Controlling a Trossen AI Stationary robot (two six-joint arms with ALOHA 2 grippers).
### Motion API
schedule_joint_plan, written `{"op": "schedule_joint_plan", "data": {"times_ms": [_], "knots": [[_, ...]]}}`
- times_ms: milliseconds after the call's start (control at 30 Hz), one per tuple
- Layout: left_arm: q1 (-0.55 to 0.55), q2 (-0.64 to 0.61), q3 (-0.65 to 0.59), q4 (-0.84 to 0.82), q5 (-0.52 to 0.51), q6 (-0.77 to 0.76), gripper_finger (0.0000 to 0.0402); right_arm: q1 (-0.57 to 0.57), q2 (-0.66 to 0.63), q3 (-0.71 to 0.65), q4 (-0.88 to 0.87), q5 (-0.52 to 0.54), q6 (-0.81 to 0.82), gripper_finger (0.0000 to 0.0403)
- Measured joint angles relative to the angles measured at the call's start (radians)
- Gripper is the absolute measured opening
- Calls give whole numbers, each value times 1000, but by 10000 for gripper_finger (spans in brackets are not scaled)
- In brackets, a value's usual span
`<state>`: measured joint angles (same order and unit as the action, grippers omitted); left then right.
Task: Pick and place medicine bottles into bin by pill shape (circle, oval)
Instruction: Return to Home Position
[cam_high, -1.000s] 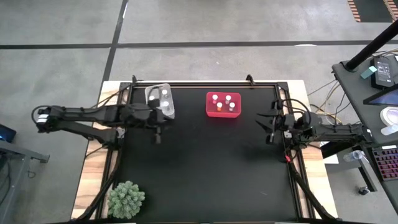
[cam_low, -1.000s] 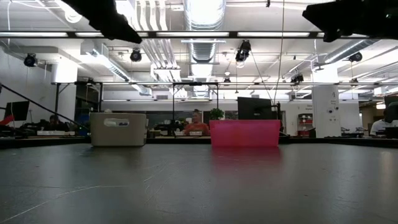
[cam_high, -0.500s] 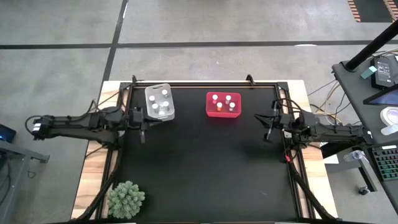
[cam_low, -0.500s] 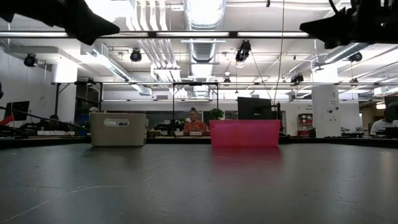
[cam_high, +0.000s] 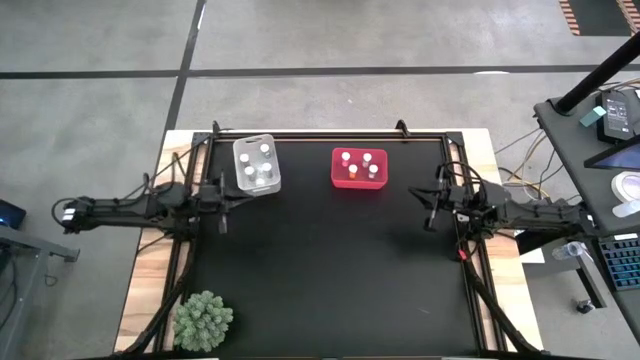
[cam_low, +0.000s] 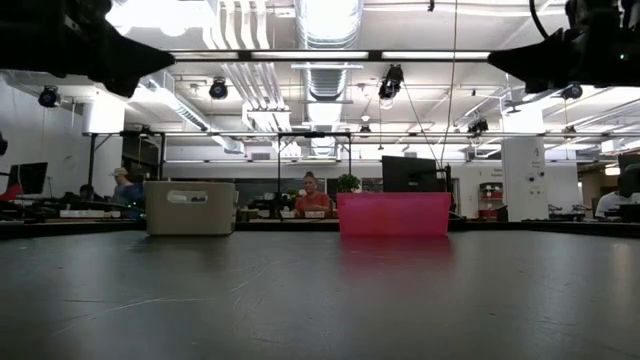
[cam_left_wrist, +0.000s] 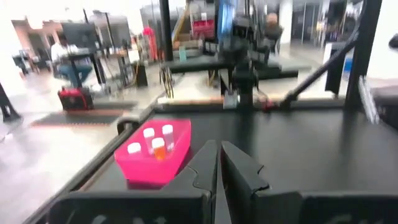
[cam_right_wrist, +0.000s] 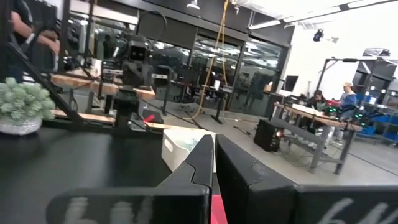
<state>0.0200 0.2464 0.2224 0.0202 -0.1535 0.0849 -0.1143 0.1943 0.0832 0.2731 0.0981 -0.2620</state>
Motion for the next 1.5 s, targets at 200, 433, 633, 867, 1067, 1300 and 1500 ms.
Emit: {"op": "schedule_joint_plan", "data": {"times_ms": [200,433,633,867,1067,1300,1500], "knots": [[0,-110,-55,32,0,-2,4,0,-105,-61,-3,-20,13,8],[0,-216,-112,29,0,-4,4,0,-193,-70,-89,-30,27,8],[0,-216,-159,68,0,-36,4,0,-193,-71,-88,-53,26,8],[0,-213,-214,116,11,-53,4,0,-191,-71,-117,-53,15,8],[0,-209,-214,119,10,-53,4,0,-191,-72,-201,-49,35,8],[0,-183,-215,103,7,-52,4,0,-185,-72,-241,-45,187,8],[0,-165,-216,103,7,-52,4,0,-167,-72,-243,-45,237,9]]}}
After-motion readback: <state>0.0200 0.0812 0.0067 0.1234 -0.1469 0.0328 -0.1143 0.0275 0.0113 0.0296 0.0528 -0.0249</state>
